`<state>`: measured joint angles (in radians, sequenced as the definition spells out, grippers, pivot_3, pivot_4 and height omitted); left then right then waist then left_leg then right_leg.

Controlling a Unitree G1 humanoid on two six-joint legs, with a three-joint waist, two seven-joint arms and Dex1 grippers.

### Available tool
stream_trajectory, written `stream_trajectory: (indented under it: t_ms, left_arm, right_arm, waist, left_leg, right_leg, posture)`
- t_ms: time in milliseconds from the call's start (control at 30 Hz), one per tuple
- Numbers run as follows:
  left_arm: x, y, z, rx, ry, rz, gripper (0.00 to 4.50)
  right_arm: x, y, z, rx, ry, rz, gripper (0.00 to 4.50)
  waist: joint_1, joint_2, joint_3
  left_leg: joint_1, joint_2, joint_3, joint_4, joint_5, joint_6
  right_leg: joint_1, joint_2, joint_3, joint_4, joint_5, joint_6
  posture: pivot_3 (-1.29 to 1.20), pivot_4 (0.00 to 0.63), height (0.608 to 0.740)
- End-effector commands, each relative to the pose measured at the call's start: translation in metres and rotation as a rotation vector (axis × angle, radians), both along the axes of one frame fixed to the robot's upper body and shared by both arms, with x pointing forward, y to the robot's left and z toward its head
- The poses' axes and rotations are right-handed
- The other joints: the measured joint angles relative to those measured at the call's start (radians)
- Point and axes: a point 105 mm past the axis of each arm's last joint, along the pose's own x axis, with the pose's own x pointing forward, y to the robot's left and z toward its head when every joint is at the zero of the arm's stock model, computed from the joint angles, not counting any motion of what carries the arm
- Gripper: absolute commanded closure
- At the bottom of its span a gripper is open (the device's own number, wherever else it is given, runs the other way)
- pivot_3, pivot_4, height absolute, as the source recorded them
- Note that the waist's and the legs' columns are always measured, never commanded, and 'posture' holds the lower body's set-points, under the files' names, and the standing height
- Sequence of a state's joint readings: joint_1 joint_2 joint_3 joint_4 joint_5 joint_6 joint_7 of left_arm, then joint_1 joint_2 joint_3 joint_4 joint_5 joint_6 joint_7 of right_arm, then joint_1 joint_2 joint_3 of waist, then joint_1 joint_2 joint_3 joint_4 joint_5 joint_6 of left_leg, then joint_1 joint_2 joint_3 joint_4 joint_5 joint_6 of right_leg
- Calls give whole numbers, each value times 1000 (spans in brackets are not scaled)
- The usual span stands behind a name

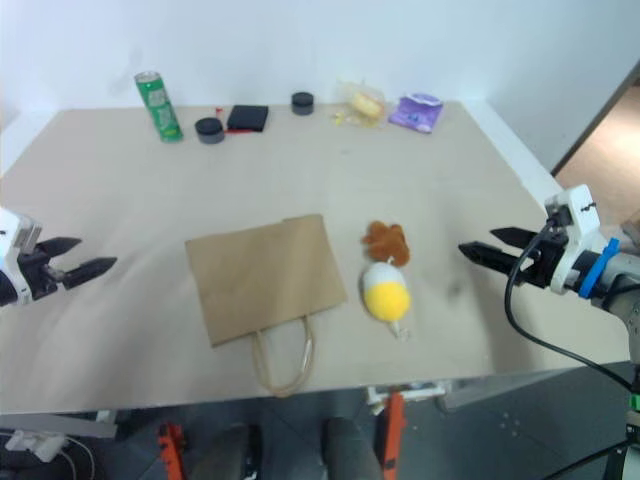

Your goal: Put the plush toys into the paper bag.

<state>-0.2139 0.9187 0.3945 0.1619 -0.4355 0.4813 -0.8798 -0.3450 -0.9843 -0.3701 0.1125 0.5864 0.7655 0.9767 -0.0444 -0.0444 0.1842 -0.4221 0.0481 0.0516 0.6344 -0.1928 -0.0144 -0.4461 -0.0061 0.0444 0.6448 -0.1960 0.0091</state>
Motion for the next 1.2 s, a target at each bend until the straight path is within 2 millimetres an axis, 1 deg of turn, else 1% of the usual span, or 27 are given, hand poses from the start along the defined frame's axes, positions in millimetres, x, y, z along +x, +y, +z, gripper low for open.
stream_trajectory:
  t_ms: [33,267,400,467,533,567,600,667,700,767,800,867,900,967,1033,1100,1200]
  left_arm:
    - [2,5,12,33,-47,10,81]
    - [3,4,12,30,-47,0,81]
    - [3,1,14,29,-59,-12,81]
    - [5,-4,18,33,-84,-31,81]
    - [8,-13,25,62,-134,-73,81]
    - [10,-19,31,86,-172,-97,81]
    - [14,-29,40,99,-237,-127,81]
    - [8,-63,48,187,-302,-293,81]
    - [4,-77,56,248,-367,-362,81]
    - [-2,-98,68,281,-462,-453,81]
    - [-7,-110,76,306,-537,-506,81]
    - [-21,-133,82,348,-670,-622,81]
    - [-27,-144,81,371,-736,-677,81]
    - [-37,-158,73,391,-816,-759,81]
    - [-49,-170,61,429,-881,-854,81]
    - [-56,-177,53,479,-940,-920,81]
    - [-68,-185,29,547,-980,-1031,81]
  right_arm:
    - [-4,-2,20,-8,-71,2,0]
    - [-7,-1,18,2,-73,4,0]
    - [-9,3,23,34,-101,37,0]
    - [-13,10,32,62,-131,89,0]
    - [-24,28,43,120,-151,204,0]
    - [-32,39,49,144,-156,277,0]
    - [-42,55,55,166,-149,364,0]
    - [-63,85,61,158,-128,535,0]
    - [-74,98,58,123,-106,609,0]
    - [-87,113,54,75,-81,698,0]
    - [-91,119,54,64,-80,728,0]
    - [-95,127,55,40,-89,765,0]
    - [-97,132,54,23,-92,786,0]
    - [-101,140,48,-17,-90,821,0]
    - [-99,148,42,-52,-111,811,0]
    - [-99,154,37,-61,-121,803,0]
    - [-99,157,33,-67,-140,780,0]
  waist:
    - [0,0,0]
    - [0,0,0]
    - [0,0,0]
    - [0,0,0]
    - [0,0,0]
    - [1,0,0]
    - [1,0,0]
    - [2,0,0]
    - [4,0,0]
    - [7,0,0]
    - [7,-1,0]
    - [7,-1,0]
    - [7,0,0]
    - [9,0,-1]
    - [9,0,-1]
    - [9,0,-1]
    - [12,0,-1]
  left_leg:
    - [0,0,0,0,0,0]
    - [0,0,0,0,0,0]
    - [0,0,0,1,0,0]
    - [0,0,0,1,0,0]
    - [0,0,0,1,0,0]
    - [0,0,0,1,0,0]
    - [0,0,-1,1,0,0]
    - [0,0,-1,1,0,0]
    - [0,0,-1,1,0,0]
    - [0,0,-1,1,0,0]
    - [0,0,-1,1,0,0]
    - [1,0,0,3,0,0]
    - [1,0,0,3,0,0]
    - [2,-1,0,4,0,0]
    - [2,-1,1,5,0,0]
    - [3,0,1,5,0,0]
    - [3,0,0,6,1,0]
  right_leg:
    - [0,0,0,0,0,0]
    - [0,0,0,0,1,2]
    - [0,0,0,1,2,4]
    - [0,0,0,1,2,4]
    - [0,0,0,1,2,4]
    - [0,0,0,1,3,4]
    - [0,1,0,1,3,4]
    - [1,1,0,1,3,5]
    - [1,1,0,1,3,5]
    - [2,0,0,1,2,6]
    - [2,0,0,1,2,6]
    - [2,-1,1,1,3,6]
    - [2,-1,1,1,3,6]
    - [4,-1,2,1,2,3]
    - [4,-1,2,1,2,3]
    - [4,0,2,1,3,3]
    - [4,1,2,1,3,3]
  posture:
    - [0,150,740]
    - [0,150,740]
    - [0,150,740]
    - [0,150,740]
    - [0,150,740]
    - [0,150,740]
    - [0,150,740]
    - [0,150,740]
    - [0,150,740]
    - [0,150,740]
    - [0,150,740]
    - [0,150,740]
    - [0,150,740]
    - [0,150,740]
    - [0,150,740]
    - [0,150,740]
    - [0,150,740]
